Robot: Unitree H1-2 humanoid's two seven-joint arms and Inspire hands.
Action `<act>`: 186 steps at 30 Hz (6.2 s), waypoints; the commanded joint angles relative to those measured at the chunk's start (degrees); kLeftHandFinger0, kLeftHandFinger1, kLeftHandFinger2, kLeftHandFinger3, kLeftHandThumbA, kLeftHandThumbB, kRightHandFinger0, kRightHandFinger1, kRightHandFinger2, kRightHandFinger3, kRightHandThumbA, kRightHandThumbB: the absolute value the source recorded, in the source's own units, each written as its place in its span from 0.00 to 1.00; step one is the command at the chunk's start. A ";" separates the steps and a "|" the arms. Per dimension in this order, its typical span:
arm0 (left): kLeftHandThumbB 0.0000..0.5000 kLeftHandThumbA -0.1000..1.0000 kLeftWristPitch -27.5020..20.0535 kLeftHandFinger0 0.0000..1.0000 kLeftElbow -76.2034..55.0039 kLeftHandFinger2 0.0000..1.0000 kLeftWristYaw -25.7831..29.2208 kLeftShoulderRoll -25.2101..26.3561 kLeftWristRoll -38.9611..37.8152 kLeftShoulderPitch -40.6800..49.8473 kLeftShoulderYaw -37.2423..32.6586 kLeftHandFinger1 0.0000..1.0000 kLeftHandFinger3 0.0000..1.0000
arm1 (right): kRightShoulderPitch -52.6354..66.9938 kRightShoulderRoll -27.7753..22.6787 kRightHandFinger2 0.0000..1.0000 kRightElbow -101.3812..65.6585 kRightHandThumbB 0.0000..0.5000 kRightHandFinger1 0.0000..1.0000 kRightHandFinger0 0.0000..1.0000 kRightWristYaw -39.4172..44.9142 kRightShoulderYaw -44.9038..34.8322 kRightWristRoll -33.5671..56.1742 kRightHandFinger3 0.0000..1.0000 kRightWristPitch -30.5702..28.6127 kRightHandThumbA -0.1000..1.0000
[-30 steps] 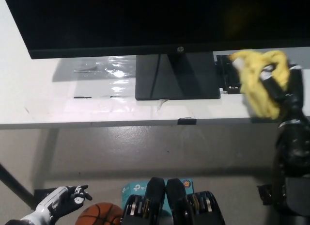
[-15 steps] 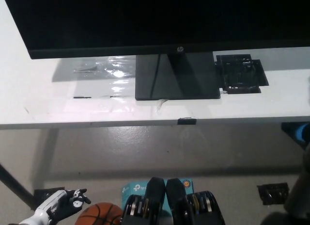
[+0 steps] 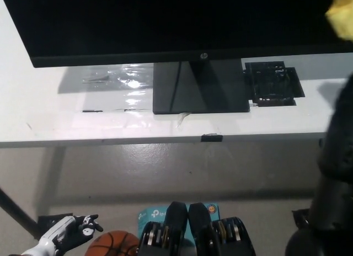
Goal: The robot uses its right hand to pick up the cloth kept in the middle of the desk and use it to wipe the monitor in the middle of the desk by swiping its screen twice
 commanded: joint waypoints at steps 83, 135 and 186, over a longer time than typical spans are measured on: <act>0.30 0.05 -1.67 1.00 -1.34 1.00 -1.33 0.04 -0.46 0.79 -0.50 1.00 1.00 | -14.18 -11.24 0.26 46.77 0.00 0.00 0.00 -21.51 31.99 -23.71 0.12 -22.30 0.00; 0.32 0.09 -0.81 1.00 -2.15 1.00 -1.58 0.12 0.39 0.05 -2.12 1.00 1.00 | -21.17 7.04 0.00 48.32 0.00 0.00 0.00 -23.32 35.09 -27.38 0.18 -22.22 0.00; 0.31 0.12 -1.48 1.00 -1.14 1.00 -1.92 0.57 -0.09 0.68 -1.64 1.00 1.00 | 13.84 -17.50 0.08 22.52 0.19 0.00 0.00 -9.02 33.08 -31.13 0.24 -23.35 0.00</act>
